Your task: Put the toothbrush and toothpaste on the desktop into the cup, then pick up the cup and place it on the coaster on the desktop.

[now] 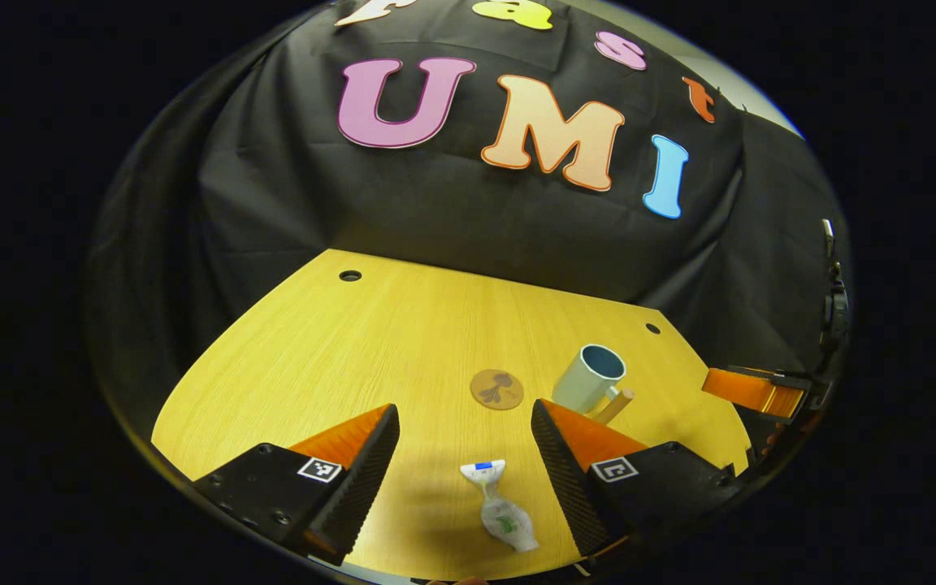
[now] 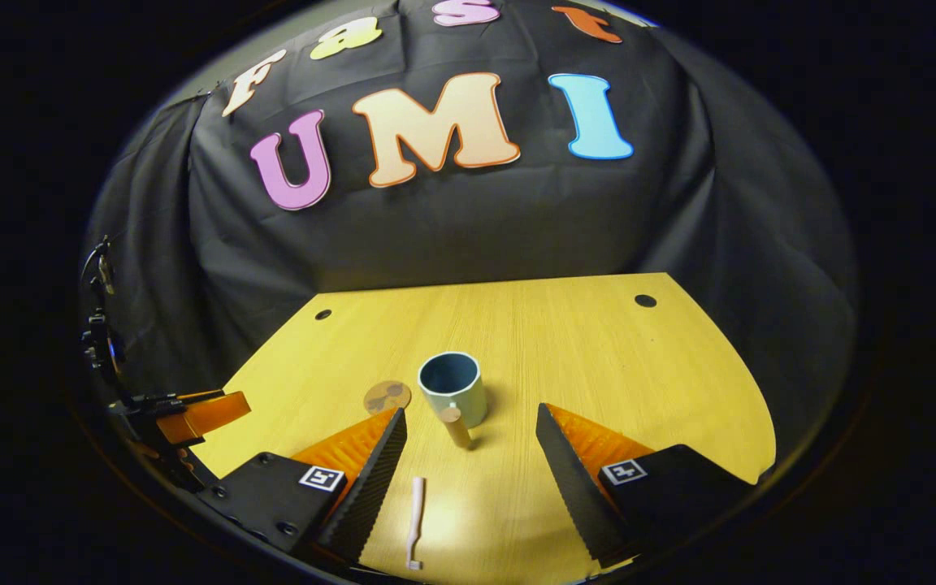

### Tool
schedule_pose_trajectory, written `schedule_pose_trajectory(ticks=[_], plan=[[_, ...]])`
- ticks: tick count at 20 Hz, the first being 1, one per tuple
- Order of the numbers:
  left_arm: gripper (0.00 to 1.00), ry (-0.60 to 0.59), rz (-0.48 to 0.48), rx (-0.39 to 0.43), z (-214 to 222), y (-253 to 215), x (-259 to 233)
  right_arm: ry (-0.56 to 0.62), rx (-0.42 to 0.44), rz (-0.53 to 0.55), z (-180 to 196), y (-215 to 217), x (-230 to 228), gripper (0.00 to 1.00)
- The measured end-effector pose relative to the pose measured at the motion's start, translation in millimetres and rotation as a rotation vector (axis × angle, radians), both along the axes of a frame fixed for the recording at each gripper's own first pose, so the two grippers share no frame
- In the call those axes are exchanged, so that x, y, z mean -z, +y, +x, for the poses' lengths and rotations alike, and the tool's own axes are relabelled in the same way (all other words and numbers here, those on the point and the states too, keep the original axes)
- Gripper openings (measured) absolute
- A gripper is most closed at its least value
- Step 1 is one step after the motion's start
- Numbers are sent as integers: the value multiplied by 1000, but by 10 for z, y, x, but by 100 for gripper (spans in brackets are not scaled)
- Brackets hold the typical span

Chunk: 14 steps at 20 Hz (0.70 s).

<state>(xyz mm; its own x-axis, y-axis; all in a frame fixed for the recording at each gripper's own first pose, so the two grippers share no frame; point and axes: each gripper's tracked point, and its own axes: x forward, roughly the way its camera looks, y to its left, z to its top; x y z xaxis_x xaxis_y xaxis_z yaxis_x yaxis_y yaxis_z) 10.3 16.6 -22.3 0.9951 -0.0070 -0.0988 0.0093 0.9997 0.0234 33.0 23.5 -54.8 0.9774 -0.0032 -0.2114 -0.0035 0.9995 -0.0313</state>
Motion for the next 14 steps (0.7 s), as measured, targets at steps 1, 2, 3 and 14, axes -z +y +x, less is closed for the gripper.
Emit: schedule_pose_trajectory(ticks=[1, 2, 3, 14], plan=[[95, 10, 3, -9, -18, 78, 39, 16, -2, -8, 27, 39, 33, 94], [95, 17, 5, -21, -36, 159, 65, 35, -8, -12, 63, 97, 72, 94], [95, 25, 2, -33, -57, 242, 94, 60, -19, -14, 77, 161, 113, 99], [95, 105, 18, -124, -183, 1015, 325, 418, -40, -126, 332, 656, 1105, 99]])
